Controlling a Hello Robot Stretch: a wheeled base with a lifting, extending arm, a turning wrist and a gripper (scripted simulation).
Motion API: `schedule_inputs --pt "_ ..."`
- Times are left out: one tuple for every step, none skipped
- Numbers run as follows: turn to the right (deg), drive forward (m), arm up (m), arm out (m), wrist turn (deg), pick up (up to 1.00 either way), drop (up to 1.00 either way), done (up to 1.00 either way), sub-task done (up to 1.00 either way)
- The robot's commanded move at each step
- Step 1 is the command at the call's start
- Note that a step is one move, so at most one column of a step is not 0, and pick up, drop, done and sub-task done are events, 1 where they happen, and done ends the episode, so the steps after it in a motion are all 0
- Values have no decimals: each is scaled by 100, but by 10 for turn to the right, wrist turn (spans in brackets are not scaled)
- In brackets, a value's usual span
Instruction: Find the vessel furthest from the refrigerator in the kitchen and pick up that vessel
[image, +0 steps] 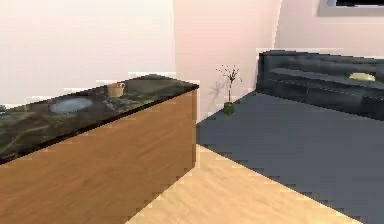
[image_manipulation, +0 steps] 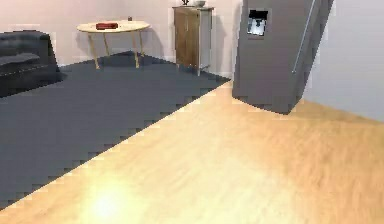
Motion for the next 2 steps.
schedule_inputs --pt "390 0 0 0 0 0 0 0 0" --pt "0 5 0 0 0 0 0 0 0"
